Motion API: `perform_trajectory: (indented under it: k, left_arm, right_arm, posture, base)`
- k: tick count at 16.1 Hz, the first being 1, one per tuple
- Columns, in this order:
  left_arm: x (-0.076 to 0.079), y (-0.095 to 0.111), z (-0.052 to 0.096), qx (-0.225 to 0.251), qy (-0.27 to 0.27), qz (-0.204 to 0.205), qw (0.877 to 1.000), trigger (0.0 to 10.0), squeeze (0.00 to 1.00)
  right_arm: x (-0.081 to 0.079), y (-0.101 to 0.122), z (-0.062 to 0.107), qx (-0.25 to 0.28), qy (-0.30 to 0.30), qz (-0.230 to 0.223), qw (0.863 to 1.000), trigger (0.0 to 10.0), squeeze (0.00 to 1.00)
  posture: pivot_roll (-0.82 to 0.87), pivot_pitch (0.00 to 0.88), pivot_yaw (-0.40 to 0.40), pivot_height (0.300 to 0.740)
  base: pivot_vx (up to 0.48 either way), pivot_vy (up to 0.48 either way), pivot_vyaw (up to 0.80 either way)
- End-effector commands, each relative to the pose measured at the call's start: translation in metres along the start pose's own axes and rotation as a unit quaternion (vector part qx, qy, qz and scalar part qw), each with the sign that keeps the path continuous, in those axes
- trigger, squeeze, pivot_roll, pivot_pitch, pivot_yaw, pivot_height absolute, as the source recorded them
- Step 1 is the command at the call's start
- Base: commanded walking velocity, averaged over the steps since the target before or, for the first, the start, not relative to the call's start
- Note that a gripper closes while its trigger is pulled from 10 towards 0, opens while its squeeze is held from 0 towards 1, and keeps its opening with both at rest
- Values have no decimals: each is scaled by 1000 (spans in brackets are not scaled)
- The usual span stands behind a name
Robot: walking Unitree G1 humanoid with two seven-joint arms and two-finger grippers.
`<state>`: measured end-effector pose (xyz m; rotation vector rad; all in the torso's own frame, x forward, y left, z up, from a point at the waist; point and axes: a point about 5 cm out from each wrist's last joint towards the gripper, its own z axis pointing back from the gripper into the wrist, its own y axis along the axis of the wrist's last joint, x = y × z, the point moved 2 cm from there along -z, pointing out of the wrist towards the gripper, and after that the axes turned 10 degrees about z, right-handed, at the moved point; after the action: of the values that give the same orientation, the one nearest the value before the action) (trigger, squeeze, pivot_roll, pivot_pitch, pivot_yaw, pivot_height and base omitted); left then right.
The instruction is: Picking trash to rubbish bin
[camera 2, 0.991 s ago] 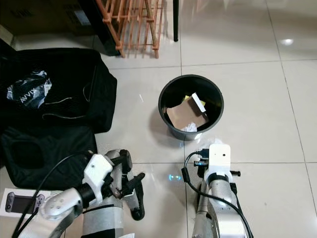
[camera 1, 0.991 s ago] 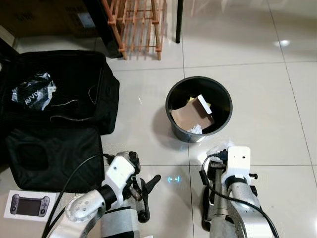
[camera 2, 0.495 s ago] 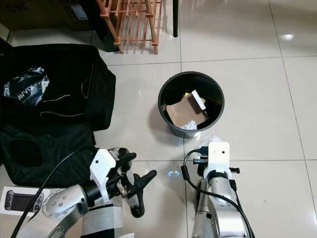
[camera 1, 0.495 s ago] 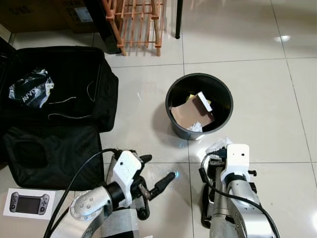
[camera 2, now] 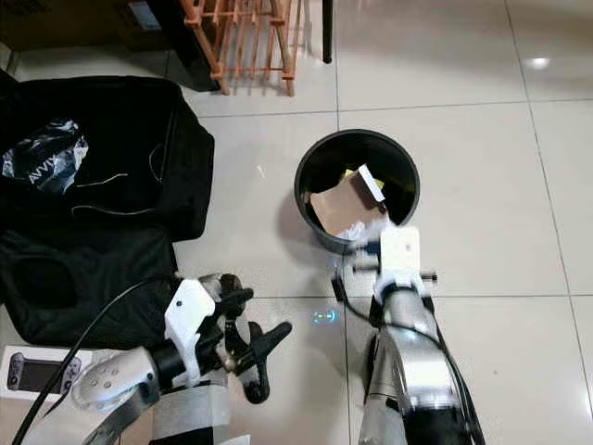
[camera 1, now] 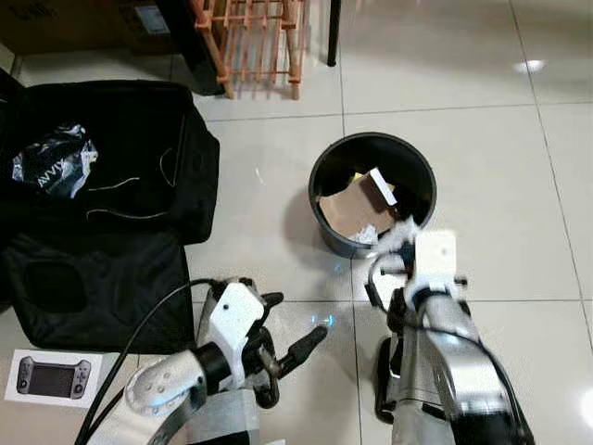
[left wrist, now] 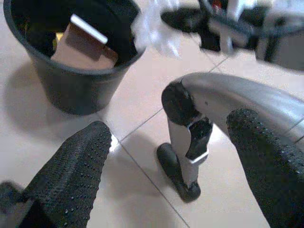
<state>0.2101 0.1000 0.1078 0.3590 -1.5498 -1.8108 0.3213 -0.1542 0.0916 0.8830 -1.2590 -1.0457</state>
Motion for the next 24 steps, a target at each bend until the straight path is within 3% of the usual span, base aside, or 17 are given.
perform_trajectory:
  k: [1, 4, 11, 16, 20, 21, 22, 23, 24]
  left_arm:
    - [3, -7, 6, -14, 5, 6, 1000, 10000, 0]
    - [3, -5, 13, -17, 16, 5, 1000, 10000, 0]
    - [6, -5, 29, -28, 35, 5, 999, 10000, 0]
    - [9, -6, 33, -31, 44, 8, 999, 10000, 0]
    - [9, -7, 34, -34, 49, 10, 998, 10000, 0]
    - [8, -6, 34, -34, 50, 9, 998, 10000, 0]
    - [8, -5, 34, -34, 51, 8, 998, 10000, 0]
    - [7, -5, 34, -34, 52, 8, 998, 10000, 0]
    - [7, -6, 35, -35, 54, 7, 998, 10000, 0]
  right_arm:
    - [-4, -14, 2, -24, 9, -6, 1000, 10000, 0]
    - [-5, -4, -19, -21, 2, 3, 1000, 10000, 0]
    - [-22, 3, -40, -16, 24, 3, 1000, 10000, 0]
    - [-11, 14, -55, -4, 8, 18, 1000, 10000, 0]
    - [2, 4, -57, -22, -30, 27, 999, 10000, 0]
    - [5, 1, -57, -26, -35, 24, 999, 10000, 43]
    - [7, 0, -57, -27, -38, 25, 999, 10000, 267]
    - [8, 0, -58, -25, -42, 23, 999, 10000, 773]
    - [10, 2, -59, -22, -47, 21, 998, 10000, 1000]
  posture:
    - [136, 508, 91, 559]
    - [187, 527, 94, 559]
    - [253, 563, 96, 559]
    - [259, 566, 91, 559]
    - [264, 571, 91, 559]
    - [271, 572, 92, 559]
    - [269, 576, 94, 559]
    - [269, 575, 94, 559]
    - [271, 575, 95, 559]
  base:
    - [0, 0, 0]
    - [0, 0, 0]
    - [0, 0, 0]
    - [0, 0, 0]
    - [0, 0, 0]
    - [0, 0, 0]
    - [0, 0, 0]
    - [0, 0, 0]
    - [0, 0, 0]
